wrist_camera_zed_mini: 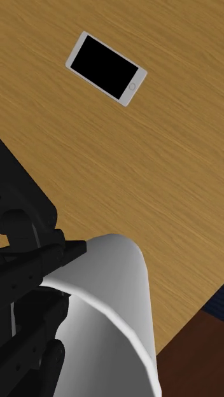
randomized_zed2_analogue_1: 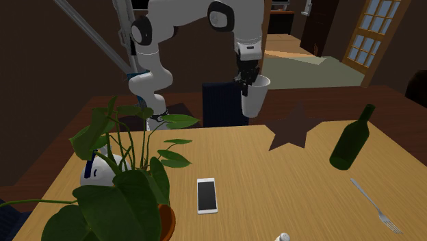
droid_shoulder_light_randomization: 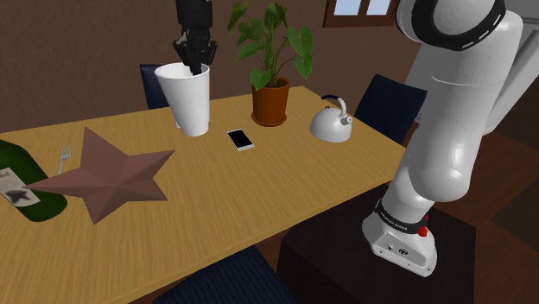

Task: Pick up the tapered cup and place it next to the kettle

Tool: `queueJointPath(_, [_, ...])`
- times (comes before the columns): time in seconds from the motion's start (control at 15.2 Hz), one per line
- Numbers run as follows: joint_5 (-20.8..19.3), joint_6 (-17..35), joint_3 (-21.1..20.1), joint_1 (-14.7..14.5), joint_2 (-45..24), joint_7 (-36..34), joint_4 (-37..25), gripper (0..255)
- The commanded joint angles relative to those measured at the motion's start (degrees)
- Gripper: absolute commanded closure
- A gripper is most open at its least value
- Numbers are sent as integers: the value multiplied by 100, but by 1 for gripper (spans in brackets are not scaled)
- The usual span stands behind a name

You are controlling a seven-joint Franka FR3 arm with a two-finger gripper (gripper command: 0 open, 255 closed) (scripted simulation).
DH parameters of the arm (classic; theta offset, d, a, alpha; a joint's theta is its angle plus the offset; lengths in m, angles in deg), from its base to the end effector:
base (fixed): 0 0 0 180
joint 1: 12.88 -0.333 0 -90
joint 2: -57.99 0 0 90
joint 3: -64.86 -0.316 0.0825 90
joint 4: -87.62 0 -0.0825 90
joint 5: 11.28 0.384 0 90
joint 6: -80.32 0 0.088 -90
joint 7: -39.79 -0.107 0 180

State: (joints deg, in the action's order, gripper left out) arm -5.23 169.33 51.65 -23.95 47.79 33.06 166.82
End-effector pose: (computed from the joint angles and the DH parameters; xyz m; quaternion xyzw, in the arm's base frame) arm 0.5534 0.2475 0.6120 -0.9858 -0.1513 0.0204 0.0701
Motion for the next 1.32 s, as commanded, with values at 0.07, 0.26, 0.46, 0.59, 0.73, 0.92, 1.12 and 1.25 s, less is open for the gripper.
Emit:
queueJointPath(0.07, [-20, -224, -5, -13, -89, -38, -314, 255])
queueJointPath(0.26, [149, -54, 111, 205, 630, 291, 601, 255])
queueJointPath(0.46, [272, 29, 263, 375, 1271, 626, 1359, 255])
queueJointPath(0.59, [327, 47, 378, 471, 1666, 849, 1800, 255])
queueJointPath(0.73, [360, 42, 504, 556, 2041, 1070, 2200, 255])
queueJointPath(0.92, [367, -3, 710, 672, 2567, 1398, 2730, 255])
queueJointPath(1.12, [325, -82, 934, 779, 3054, 1721, 3188, 255])
queueJointPath(1.25, [272, -151, 1090, 851, 3359, 1936, 3457, 255])
